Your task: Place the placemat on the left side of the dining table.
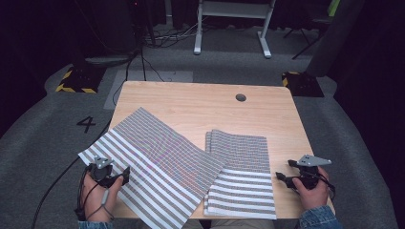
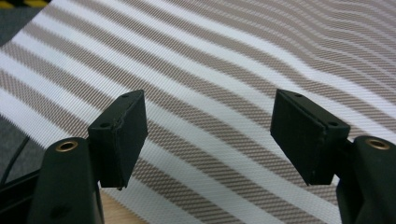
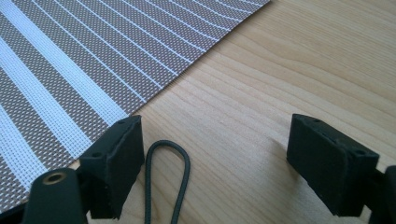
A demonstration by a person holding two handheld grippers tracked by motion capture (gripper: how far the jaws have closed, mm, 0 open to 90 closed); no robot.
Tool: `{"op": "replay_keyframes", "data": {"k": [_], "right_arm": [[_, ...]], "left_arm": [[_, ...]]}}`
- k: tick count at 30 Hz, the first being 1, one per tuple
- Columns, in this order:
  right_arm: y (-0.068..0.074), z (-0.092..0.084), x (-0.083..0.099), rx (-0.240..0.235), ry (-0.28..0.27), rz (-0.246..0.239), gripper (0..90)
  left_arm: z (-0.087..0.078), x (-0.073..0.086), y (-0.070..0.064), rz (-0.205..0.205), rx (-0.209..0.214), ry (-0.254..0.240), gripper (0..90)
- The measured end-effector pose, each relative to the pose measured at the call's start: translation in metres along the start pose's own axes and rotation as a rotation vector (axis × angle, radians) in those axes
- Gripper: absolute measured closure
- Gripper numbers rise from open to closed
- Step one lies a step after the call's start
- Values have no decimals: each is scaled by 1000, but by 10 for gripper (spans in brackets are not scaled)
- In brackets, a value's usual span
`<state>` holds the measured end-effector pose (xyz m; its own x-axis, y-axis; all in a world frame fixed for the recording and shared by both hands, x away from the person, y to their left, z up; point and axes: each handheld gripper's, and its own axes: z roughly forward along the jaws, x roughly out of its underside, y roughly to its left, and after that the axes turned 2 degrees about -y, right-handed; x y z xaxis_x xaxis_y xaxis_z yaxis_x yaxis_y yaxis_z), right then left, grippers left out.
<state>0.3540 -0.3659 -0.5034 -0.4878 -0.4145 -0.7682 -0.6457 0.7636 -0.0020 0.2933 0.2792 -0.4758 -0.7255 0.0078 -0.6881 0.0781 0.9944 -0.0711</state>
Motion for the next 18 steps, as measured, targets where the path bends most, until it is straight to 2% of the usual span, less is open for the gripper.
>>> {"op": "replay_keyframes", "data": {"k": [3, 6, 9, 10, 11, 13, 15, 17, 18], "right_arm": [[0, 0, 0, -3, 0, -1, 188], [0, 0, 0, -6, 0, -6, 187], [0, 0, 0, -11, 1, -11, 187], [0, 0, 0, -11, 1, -11, 187], [0, 0, 0, -10, 0, -10, 187], [0, 0, 0, -11, 0, -10, 187], [0, 0, 0, -10, 0, -10, 187], [0, 0, 0, -11, 0, -10, 187], [0, 0, 0, -11, 0, -10, 187]], "left_arm": [[4, 0, 9, -45, -32, 33, 258], [7, 1, 12, -62, -42, 51, 244], [13, 2, 12, -82, -32, 84, 242], [15, 2, 12, -71, -26, 86, 235], [19, 1, 10, -62, -34, 82, 182], [20, 0, 10, -50, -39, 89, 182], [21, -2, 10, -56, -41, 89, 184], [26, -5, 8, -29, -58, 89, 185], [26, -5, 8, -29, -58, 89, 186]]}}
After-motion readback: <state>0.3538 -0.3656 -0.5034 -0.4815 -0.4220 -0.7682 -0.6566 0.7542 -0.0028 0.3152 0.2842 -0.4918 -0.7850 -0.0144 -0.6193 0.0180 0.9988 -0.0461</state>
